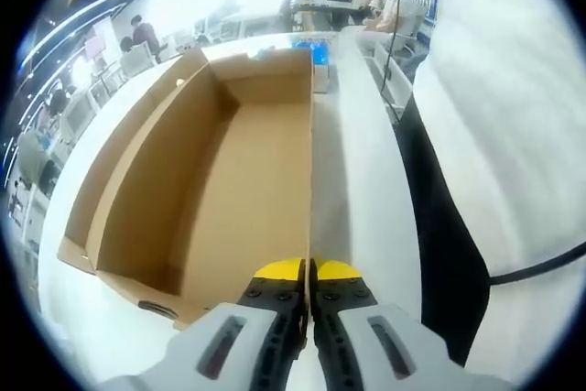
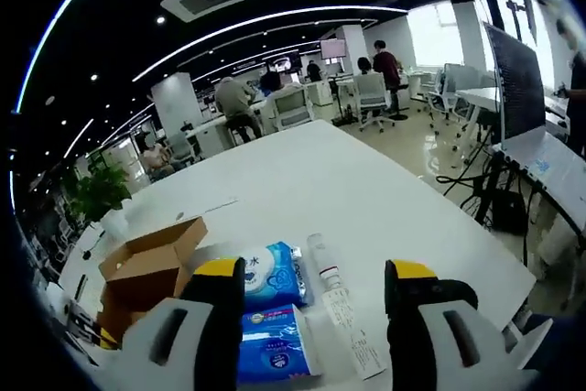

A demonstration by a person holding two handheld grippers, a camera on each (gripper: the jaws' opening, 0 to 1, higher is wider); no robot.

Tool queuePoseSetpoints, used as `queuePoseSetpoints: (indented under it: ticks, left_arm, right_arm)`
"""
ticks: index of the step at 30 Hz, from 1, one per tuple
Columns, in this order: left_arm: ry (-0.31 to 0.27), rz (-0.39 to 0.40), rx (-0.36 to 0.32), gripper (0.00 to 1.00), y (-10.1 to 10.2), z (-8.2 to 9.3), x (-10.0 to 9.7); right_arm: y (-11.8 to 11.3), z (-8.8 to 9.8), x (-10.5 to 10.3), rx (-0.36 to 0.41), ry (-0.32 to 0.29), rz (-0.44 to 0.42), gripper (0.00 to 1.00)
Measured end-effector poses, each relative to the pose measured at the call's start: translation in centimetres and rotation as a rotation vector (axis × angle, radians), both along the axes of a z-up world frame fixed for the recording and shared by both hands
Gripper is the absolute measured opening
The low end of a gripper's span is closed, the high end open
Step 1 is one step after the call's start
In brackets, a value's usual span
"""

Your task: Operate the shoe box by opening the lid, removing the specified soft item, and placing it in the target area until the item is outside and the box remains undamaged.

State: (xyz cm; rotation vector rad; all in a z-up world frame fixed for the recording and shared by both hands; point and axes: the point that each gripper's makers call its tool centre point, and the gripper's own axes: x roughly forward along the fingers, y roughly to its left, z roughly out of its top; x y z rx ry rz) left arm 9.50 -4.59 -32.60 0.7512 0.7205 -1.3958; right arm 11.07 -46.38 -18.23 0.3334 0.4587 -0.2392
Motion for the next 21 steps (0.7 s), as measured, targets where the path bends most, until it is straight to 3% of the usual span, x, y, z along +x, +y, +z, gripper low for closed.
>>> queuePoseSetpoints:
  ticks: [4,5,7,11,16,21]
  left_arm:
    - [-0.003,-0.002,-0.002,0.01,0.0,0.0,0.0]
    - [-0.002,-0.002,-0.003,0.01,0.0,0.0,0.0]
    - [-0.004,-0.003,-0.004,0.01,0.0,0.1,0.0]
    - [-0.007,-0.005,-0.007,0.01,0.0,0.1,0.0]
    - [-0.004,-0.006,-0.008,0.01,0.0,0.2,-0.1]
    - [-0.007,-0.013,-0.011,0.01,0.0,0.2,0.0]
  right_arm:
    - [0.6,1.8,0.2,0.014,-0.053,-0.003,0.63]
    - [0.5,2.2,0.2,-0.004,-0.058,-0.017,0.59]
    - [-0.4,3.1,-0.2,-0.117,-0.042,-0.053,0.48]
    - [0.4,3.6,0.0,-0.159,-0.022,-0.031,0.44]
    - [2.0,4.3,0.9,-0.131,-0.034,0.016,0.38]
    - [2.5,4.4,0.9,-0.164,-0.008,0.0,0.19]
